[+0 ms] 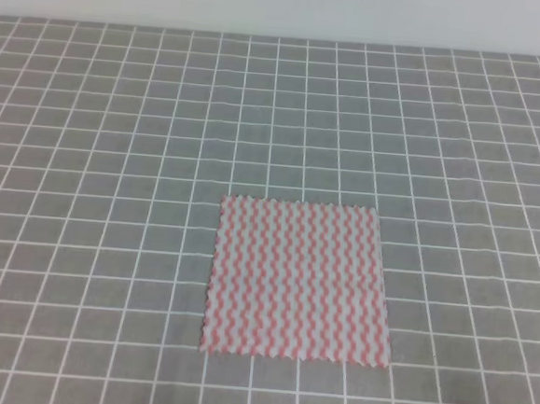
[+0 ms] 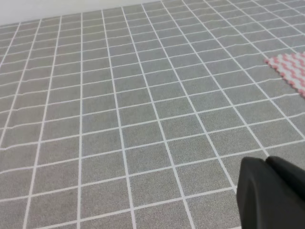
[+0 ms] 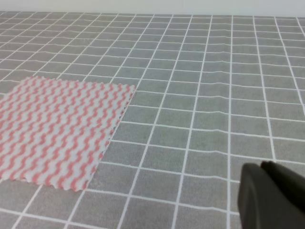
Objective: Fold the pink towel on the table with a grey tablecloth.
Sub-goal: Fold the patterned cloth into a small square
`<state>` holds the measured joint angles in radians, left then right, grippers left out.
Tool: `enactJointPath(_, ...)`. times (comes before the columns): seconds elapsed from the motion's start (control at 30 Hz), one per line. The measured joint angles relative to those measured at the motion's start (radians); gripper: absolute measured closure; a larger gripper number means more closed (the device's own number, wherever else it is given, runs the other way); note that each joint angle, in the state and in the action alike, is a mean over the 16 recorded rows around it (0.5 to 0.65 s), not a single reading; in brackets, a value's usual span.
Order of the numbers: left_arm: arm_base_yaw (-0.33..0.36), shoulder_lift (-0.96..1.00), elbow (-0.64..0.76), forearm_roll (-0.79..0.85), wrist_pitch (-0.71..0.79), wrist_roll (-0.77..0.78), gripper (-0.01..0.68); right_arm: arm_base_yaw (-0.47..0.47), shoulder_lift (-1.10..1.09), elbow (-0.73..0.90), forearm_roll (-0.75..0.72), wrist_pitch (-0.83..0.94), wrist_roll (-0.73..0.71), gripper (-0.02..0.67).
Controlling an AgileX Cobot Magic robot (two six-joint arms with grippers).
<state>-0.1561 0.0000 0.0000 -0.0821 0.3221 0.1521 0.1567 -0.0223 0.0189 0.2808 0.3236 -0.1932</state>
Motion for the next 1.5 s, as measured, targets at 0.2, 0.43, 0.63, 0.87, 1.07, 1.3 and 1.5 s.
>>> enactJointPath(0.2, 0.0, -0.002, 0.0, 0.0, 0.0, 0.0, 0.677, 0.0, 0.01, -0.008, 0.0, 0.006, 0.0, 0.666)
enactJointPath(0.43, 0.0, -0.002, 0.0, 0.0, 0.0, 0.0, 0.677, 0.0, 0.018, -0.016, -0.001, 0.011, 0.0, 0.668)
enactJointPath(0.63, 0.0, -0.006, 0.005, -0.001, -0.006, 0.0, 0.676, 0.0, 0.022, -0.017, -0.001, 0.014, 0.0, 0.669)
enactJointPath(0.87, 0.0, -0.006, 0.005, -0.001, -0.009, 0.0, 0.676, 0.0, 0.022, -0.017, -0.001, 0.014, 0.0, 0.669)
enactJointPath(1.07, 0.0, -0.008, 0.006, -0.001, -0.012, 0.0, 0.676, 0.0, 0.017, -0.012, -0.001, 0.01, 0.0, 0.668)
enactJointPath(1.3, 0.0, -0.008, 0.006, -0.001, -0.012, 0.0, 0.676, 0.0, 0.008, -0.005, 0.0, 0.004, 0.0, 0.666)
enactJointPath(1.5, 0.0, -0.014, 0.011, -0.001, -0.014, 0.0, 0.676, 0.0, 0.008, -0.005, 0.0, 0.004, 0.0, 0.666)
